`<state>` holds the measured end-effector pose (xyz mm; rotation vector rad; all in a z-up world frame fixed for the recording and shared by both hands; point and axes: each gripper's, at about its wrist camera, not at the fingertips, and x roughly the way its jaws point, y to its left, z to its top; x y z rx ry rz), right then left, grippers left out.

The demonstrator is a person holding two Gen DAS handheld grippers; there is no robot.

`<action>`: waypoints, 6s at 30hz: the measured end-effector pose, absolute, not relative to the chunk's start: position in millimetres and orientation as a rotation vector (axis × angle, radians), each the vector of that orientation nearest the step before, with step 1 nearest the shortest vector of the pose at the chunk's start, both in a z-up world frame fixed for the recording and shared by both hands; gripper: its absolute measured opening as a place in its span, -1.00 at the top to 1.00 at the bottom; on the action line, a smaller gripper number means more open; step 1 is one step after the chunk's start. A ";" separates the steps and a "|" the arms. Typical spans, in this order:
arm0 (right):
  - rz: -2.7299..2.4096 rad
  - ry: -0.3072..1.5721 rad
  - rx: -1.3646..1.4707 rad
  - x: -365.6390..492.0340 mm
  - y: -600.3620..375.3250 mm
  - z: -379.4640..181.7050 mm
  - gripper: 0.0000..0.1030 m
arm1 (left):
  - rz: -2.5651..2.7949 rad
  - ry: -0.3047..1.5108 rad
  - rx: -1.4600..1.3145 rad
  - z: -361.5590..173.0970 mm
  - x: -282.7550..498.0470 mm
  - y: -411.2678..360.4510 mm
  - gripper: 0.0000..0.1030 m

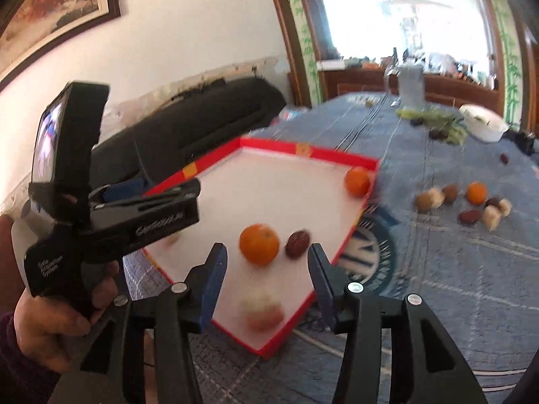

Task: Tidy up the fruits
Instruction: 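Carry both beige cubes over the tray and open both grippers to release, then grasp a beige cube with the right gripper while the left grasps a brown round fruit, then carry the cube and brown fruit over the tray and open both grippers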

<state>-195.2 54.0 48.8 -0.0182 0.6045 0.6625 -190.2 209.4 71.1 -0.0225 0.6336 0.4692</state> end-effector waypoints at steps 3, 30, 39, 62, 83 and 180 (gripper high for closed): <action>0.623 0.573 0.016 -192.8 33.5 56.6 -0.03 | 0.439 0.609 0.002 80.5 -193.6 193.9 -0.70; 0.380 0.520 0.251 -146.6 -121.7 85.4 -0.06 | 0.196 0.601 0.179 106.9 -164.1 69.3 -0.73; 0.263 0.761 0.097 -78.9 -141.7 60.2 -0.08 | 0.097 0.757 0.172 76.5 -134.4 58.0 -0.74; 0.424 0.916 0.125 -18.0 -120.7 20.7 0.58 | -0.019 0.954 0.239 36.9 -31.2 26.7 -0.42; 0.530 0.916 0.300 -12.5 -134.8 25.9 0.57 | -0.125 0.998 0.143 24.4 -20.7 19.6 0.53; 0.826 0.746 0.007 -171.6 73.3 42.4 0.16 | 0.378 0.798 -0.085 42.5 -170.3 217.9 -0.10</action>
